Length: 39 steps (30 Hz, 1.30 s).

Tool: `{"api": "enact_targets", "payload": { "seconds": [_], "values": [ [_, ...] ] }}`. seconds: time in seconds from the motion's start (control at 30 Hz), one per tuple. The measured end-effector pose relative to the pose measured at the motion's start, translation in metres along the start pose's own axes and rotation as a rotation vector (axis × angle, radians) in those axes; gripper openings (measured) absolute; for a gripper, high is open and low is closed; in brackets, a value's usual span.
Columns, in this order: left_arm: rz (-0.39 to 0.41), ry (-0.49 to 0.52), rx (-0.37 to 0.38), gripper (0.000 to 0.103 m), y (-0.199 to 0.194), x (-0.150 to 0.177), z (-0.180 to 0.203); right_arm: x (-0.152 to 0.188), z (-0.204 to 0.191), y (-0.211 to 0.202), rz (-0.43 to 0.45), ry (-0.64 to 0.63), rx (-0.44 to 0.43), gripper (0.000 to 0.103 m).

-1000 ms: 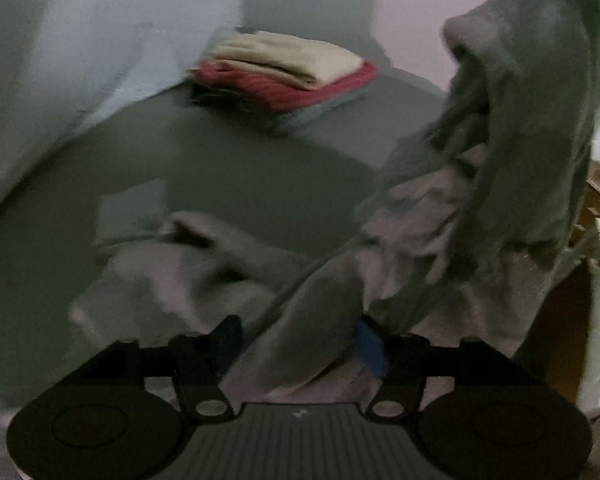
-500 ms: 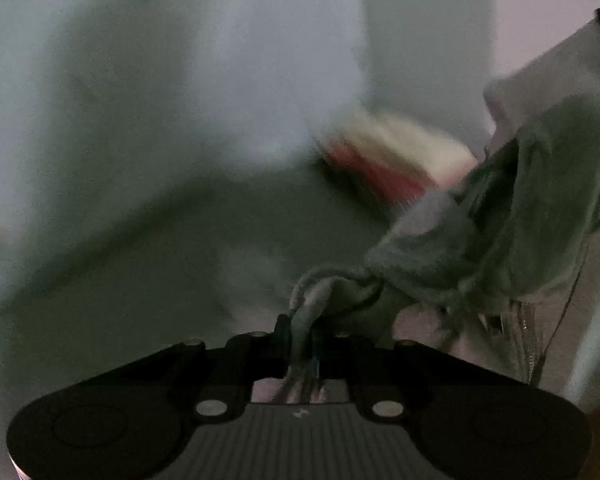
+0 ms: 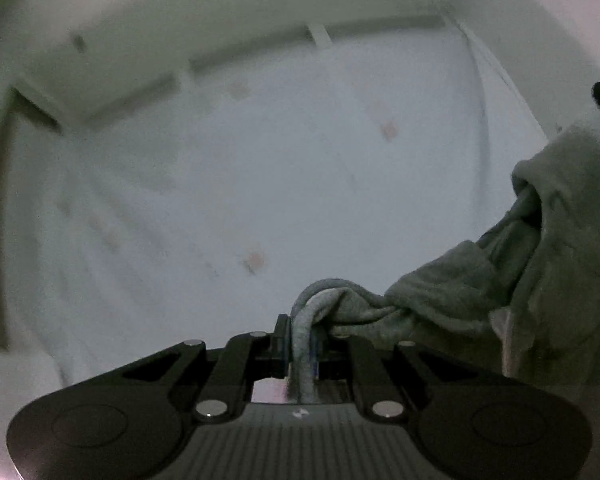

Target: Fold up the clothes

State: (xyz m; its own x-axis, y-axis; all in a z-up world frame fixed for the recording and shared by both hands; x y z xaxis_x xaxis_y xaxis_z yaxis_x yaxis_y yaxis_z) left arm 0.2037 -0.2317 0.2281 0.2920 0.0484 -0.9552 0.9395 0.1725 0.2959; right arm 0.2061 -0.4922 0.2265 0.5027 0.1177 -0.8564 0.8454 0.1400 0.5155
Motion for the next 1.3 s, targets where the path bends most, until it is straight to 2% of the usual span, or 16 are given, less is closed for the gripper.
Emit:
{"api": "enact_targets", "payload": {
  "seconds": [0.13,0.3,0.4,0.5,0.67,0.77,0.87,0.93,1.03,1.1,1.13,1.17,1.2,1.23,1.3],
  "values": [
    [0.191,-0.005,-0.068,0.011,-0.03,-0.05,-0.022,-0.049,-0.021,0.005,0.14,-0.012,-0.031,0.001],
    [0.309,0.008,-0.112,0.011,-0.07,-0.077,-0.036,-0.092,-0.033,-0.007,0.281,0.0,-0.064,0.001],
    [0.274,-0.021,-0.091,0.011,-0.087,-0.08,-0.043,-0.098,-0.036,-0.014,0.308,0.017,-0.092,0.001],
    [0.206,-0.035,-0.076,0.011,-0.097,-0.075,-0.048,-0.094,-0.039,-0.013,0.299,0.036,-0.121,0.001],
    [0.063,0.006,-0.134,0.011,-0.079,-0.036,-0.057,-0.065,-0.05,0.008,0.223,0.053,-0.16,0.001],
    [-0.027,0.026,-0.161,0.011,-0.053,-0.005,-0.071,-0.024,-0.064,0.043,0.121,0.051,-0.156,0.001],
    [-0.135,0.014,-0.176,0.011,-0.007,0.038,-0.094,0.028,-0.082,0.088,-0.003,0.03,-0.135,0.001],
    [-0.228,-0.027,-0.173,0.011,0.037,0.076,-0.113,0.077,-0.1,0.129,-0.109,-0.004,-0.121,0.001],
    [-0.378,-0.054,-0.184,0.012,0.117,0.156,-0.14,0.163,-0.133,0.196,-0.269,-0.107,-0.088,0.001],
    [-0.495,-0.053,-0.184,0.019,0.168,0.223,-0.156,0.237,-0.159,0.24,-0.419,-0.159,-0.141,0.001],
    [-0.591,-0.056,-0.181,0.024,0.193,0.265,-0.165,0.274,-0.172,0.261,-0.494,-0.184,-0.168,0.001],
    [-0.685,-0.063,-0.18,0.025,0.207,0.304,-0.175,0.316,-0.182,0.277,-0.606,-0.178,-0.208,0.011],
    [-0.766,-0.075,-0.181,0.025,0.215,0.338,-0.185,0.36,-0.188,0.286,-0.729,-0.133,-0.227,0.024],
    [-0.848,-0.088,-0.181,0.025,0.222,0.372,-0.195,0.402,-0.195,0.294,-0.853,-0.086,-0.244,0.03],
    [-0.923,-0.105,-0.164,0.031,0.212,0.411,-0.208,0.452,-0.203,0.278,-0.961,-0.097,-0.257,0.04]
  ]
}}
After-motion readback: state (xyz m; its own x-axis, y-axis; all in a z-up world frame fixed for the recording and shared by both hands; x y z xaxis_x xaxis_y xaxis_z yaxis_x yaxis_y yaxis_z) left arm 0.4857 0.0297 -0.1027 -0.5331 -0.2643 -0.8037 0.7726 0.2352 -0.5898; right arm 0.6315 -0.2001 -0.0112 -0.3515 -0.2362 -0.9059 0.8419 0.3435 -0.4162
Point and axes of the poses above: each gripper's, at about its wrist camera, not at the fingertips, and y roughly the way its jaws point, z to its right, x to its underside, the point moved 6 cm from there along y, roughly the way its jaws point, and after that the axes turned 13 degrees about -y, right-handed, at the moved point
